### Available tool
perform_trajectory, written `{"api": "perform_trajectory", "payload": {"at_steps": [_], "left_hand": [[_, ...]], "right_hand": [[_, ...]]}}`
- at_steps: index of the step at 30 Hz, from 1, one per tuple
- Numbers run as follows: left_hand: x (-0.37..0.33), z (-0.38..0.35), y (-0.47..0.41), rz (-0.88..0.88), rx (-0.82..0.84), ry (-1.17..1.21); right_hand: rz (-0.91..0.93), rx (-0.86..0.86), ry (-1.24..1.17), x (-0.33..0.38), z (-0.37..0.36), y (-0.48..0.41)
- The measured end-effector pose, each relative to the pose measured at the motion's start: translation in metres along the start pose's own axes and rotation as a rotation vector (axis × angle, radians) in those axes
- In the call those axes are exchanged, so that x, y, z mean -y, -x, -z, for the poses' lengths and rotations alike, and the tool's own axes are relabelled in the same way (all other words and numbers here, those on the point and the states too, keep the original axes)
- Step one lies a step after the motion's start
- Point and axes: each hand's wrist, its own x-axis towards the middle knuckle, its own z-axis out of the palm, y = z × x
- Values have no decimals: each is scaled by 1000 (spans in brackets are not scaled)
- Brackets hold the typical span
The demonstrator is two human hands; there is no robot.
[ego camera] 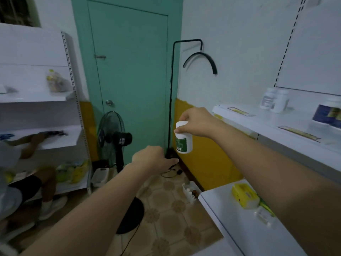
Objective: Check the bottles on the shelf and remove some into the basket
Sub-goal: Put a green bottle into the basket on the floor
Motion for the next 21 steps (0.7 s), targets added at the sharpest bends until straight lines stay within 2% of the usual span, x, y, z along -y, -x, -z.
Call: {"api": "perform_trajectory", "payload": {"at_steps": [11,21], "left_hand": [[35,-18,-217,12,15,26],[68,-61,-428,-137,114,42]], "right_hand": [[-44,45,-60,-85,-50,-212],[-238,41,-104,-175,-122,-376]]}}
